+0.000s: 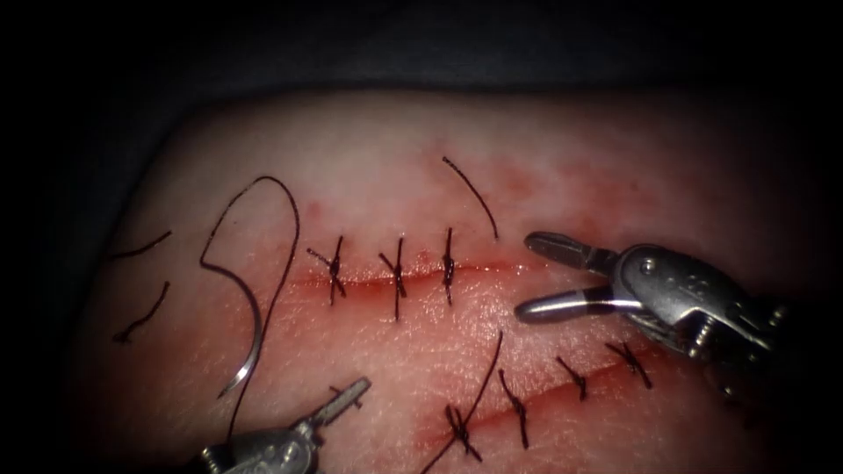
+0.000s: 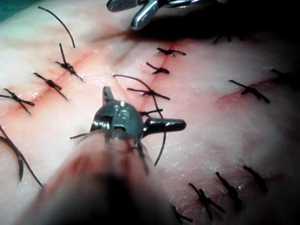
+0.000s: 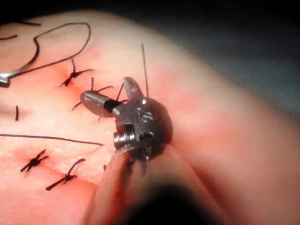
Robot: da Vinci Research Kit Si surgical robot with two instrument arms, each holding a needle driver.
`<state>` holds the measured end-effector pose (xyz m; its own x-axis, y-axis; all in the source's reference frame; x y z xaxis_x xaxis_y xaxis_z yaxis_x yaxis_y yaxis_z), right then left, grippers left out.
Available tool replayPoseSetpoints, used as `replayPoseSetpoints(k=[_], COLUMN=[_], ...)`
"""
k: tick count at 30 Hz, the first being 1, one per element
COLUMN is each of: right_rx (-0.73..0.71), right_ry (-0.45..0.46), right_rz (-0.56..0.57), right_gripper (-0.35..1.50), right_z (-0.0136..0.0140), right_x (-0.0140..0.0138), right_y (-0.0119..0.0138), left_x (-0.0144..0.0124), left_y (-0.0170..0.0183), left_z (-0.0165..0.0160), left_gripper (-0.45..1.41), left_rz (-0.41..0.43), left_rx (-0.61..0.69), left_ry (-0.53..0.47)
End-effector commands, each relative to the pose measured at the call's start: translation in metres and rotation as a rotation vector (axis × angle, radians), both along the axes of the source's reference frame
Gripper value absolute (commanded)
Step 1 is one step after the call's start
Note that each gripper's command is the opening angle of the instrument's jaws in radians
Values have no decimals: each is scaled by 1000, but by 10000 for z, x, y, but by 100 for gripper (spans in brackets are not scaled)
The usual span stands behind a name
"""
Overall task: Wound Closure
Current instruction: Pick up thread with left hand
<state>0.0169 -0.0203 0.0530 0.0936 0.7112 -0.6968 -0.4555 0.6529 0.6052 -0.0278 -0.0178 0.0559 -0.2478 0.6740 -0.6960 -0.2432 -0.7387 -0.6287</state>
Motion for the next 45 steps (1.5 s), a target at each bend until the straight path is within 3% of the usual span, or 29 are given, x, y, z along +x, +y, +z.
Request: replayPoseSetpoints(k=[1,6,9,10,13,23,30,32,33,36,38,42,45], right_rx=[-3,-5,-9,-10,-13,-12,-12,-12,-12,-12,-13,-14,-14], right_ry=[3,2,2,2,2,2,4,4,3,3,3,3,2], right_rz=[0,0,0,0,0,-3,-6,-5,-5,-5,-5,-5,-4], right_gripper=[64,61,59,57,54,42,41,39,39,39,39,32,27], right_z=[2,5,6,7,7,3,3,5,6,7,8,8,9], right_x=[10,10,11,12,13,14,11,11,11,12,12,12,13], right_y=[6,4,1,-1,-3,-4,-4,-4,-4,-3,-4,-5,-5], left_x=[-10,-28,-32,-32,-33,-24,-20,-22,-22,-25,-28,-36,-42], left_y=[1,-11,-10,-9,-7,19,25,25,25,22,16,4,-8], left_z=[4,20,34,40,54,49,36,32,30,22,17,12,14], left_gripper=[120,115,84,59,-45,-45,-45,-45,-35,32,62,96,99], left_rz=[9,-3,-10,-10,1,95,84,31,14,-30,-47,-75,-107], left_rx=[5,43,60,60,63,-24,-19,96,140,262,302,338,336], left_ry=[-1,29,34,33,36,24,29,41,41,47,49,61,91])
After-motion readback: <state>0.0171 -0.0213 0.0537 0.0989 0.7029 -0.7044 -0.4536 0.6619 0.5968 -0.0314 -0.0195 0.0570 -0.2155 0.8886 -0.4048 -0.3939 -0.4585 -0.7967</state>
